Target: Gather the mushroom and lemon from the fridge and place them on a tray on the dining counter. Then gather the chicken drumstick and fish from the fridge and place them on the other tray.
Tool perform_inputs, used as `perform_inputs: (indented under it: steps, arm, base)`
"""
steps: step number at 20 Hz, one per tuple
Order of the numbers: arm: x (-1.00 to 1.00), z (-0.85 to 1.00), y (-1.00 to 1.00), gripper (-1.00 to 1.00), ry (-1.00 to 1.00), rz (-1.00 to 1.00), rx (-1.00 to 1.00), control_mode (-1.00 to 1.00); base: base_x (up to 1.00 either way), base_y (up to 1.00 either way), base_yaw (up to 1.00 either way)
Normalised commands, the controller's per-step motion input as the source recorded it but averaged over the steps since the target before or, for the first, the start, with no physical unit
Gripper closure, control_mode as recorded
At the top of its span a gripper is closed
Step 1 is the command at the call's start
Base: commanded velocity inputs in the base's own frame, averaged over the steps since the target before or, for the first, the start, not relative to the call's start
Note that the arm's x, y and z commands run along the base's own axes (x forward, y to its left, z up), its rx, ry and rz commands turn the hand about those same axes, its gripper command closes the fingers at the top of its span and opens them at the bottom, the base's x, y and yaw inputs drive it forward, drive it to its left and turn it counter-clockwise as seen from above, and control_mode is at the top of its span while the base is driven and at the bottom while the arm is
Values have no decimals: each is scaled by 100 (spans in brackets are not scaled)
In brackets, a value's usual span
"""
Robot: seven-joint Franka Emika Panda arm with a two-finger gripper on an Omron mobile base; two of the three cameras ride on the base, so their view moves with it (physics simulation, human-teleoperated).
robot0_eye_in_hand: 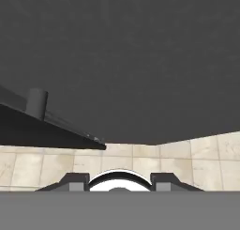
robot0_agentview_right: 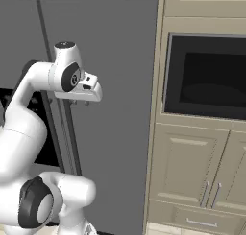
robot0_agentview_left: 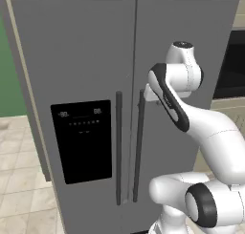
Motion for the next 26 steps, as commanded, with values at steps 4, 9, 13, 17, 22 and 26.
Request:
perform_inputs:
  steps: [4, 9, 13, 17, 22, 26]
  arm:
    - [-7, 0, 0, -100, -1, 0, 0, 100]
    - [0, 0, 0, -100, 0, 0, 0, 100]
    - [0, 0, 0, -100, 0, 0, 0, 100]
    - [0, 0, 0, -100, 0, 0, 0, 100]
    - [0, 0, 0, -100, 0, 0, 0, 100]
    - [-3, -16, 0, -100, -5, 0, 0, -100]
  base:
    - [-33, 2, 0]
    - [-77, 38, -1]
    - [-28, 44, 0]
    - [0, 49, 0]
    - [-2, 19, 0]
    - [0, 0, 0]
